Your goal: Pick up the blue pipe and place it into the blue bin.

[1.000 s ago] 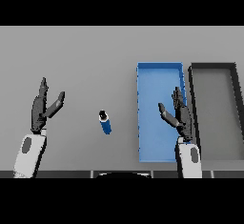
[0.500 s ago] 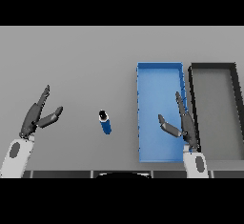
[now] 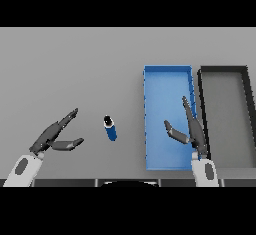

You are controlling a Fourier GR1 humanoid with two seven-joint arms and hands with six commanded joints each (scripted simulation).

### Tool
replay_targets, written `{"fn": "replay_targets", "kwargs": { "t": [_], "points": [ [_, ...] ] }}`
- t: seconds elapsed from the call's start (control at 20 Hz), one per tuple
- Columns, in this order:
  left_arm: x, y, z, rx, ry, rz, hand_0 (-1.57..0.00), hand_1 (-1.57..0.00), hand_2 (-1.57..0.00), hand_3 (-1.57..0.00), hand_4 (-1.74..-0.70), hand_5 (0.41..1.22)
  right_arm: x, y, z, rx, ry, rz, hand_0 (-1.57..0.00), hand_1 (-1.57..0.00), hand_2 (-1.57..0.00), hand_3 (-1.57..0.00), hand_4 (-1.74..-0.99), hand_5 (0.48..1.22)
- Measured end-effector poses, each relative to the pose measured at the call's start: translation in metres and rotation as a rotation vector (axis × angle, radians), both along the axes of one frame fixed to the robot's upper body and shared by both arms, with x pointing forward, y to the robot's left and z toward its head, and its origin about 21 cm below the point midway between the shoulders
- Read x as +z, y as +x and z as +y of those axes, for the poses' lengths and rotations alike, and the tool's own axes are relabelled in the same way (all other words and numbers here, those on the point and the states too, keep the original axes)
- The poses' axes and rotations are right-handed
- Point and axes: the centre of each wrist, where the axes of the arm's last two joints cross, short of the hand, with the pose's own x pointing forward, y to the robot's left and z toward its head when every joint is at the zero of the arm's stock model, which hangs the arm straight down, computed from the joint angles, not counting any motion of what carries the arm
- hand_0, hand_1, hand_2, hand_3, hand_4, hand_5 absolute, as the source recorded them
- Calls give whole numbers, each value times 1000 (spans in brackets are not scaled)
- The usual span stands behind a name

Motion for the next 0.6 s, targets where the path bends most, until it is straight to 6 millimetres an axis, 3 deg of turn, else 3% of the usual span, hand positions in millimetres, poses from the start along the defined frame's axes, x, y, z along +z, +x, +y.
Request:
{"fn": "replay_targets", "kwargs": {
  "t": [0.35,0.6],
  "points": [
    [-17,-8,-51,-105,24,65,1,1,1,1,-1146,451,0,0,-3,-11,11,7,1,1,1,1,-1213,625],
    [-32,8,-82,-128,-15,49,1,1,1,1,-1152,460,-2,-4,-3,-19,20,23,1,1,1,1,-1201,620]
  ]
}}
